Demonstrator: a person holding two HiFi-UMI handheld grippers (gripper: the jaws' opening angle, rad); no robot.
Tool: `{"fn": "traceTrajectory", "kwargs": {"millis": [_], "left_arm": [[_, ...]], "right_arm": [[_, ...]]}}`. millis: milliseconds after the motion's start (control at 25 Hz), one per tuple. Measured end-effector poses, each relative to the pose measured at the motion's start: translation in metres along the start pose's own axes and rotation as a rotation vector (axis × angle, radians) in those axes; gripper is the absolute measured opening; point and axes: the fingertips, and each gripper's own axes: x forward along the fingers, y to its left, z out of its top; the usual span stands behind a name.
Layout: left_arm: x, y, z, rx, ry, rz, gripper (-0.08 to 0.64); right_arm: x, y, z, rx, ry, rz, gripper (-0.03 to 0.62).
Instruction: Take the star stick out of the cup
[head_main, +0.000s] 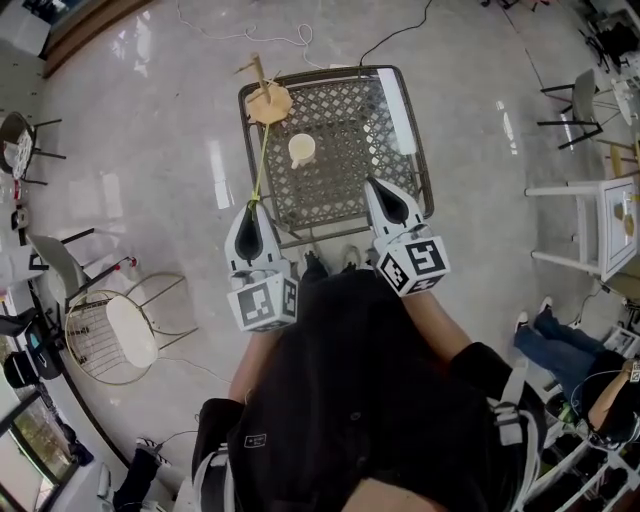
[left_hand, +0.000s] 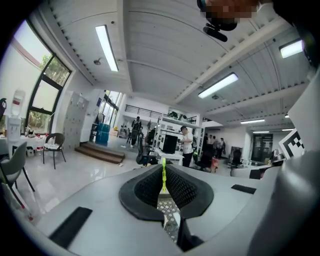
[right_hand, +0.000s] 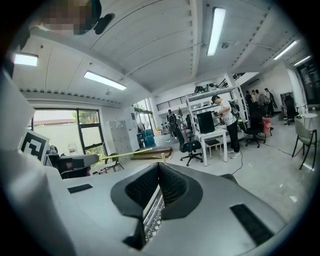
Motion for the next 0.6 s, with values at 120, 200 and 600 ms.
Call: {"fn": "traceTrajectory", "kwargs": {"millis": [120,200,600], "left_arm": [[-0.005,-0.013,0.001,0.001,-0.004,0.01,0.028],[-0.005,-0.022,0.004,0.007,-0.009,0.011,0.028],[-0.006,-0.042,0.003,0.023,-0.012,0.032,0.028]], "right_arm": [[-0.007,-0.001,-0.002,-0.002,0.003,0.025,0.009],[-0.012,-0.003,-0.002,-0.003,0.003,0.038,0.009],[-0.024,-0.015,-0.007,-0.005,0.01,0.076,0.009]]}}
